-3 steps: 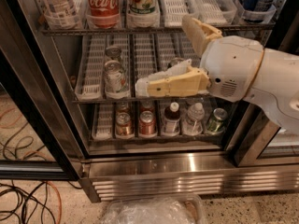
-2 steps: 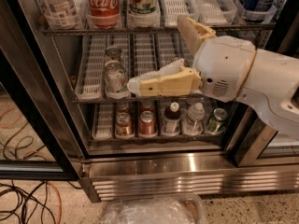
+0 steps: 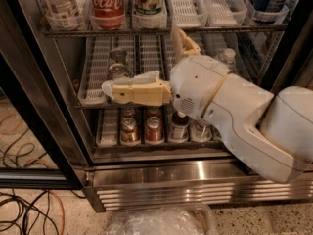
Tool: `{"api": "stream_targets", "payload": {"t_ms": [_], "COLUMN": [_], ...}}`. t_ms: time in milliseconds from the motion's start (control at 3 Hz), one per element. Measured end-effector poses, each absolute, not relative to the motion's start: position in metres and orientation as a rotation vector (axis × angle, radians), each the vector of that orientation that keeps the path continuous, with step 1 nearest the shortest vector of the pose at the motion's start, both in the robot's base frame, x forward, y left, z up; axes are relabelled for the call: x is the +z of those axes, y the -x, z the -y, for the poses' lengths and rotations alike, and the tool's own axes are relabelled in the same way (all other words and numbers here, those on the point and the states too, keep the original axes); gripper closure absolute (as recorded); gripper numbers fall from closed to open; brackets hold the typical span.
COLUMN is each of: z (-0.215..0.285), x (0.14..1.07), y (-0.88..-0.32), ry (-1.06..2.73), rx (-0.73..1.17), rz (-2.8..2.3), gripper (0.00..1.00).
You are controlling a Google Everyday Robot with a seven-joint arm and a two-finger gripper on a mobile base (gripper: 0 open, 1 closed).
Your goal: Pick blue plastic bottle from top shelf of fridge
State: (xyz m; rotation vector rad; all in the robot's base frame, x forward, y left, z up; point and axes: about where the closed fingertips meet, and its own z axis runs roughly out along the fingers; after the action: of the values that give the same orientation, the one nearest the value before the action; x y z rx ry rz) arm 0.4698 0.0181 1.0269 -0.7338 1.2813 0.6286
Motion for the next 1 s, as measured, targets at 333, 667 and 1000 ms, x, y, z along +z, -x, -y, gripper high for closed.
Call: {"api": "stream_targets", "payload": {"t_ms": [333, 667, 1000], "z": [-0.039, -0.061, -0.062], "x": [1.027, 1.027, 1.027], "y": [-0.482, -0.490, -0.489], "ry": [0.708, 0.753, 0.753], "rx": [0.611, 0.580, 0.581], "rz": [-1.237, -1.168, -1.170], "gripper": [0.00, 0.00, 0.00]}}
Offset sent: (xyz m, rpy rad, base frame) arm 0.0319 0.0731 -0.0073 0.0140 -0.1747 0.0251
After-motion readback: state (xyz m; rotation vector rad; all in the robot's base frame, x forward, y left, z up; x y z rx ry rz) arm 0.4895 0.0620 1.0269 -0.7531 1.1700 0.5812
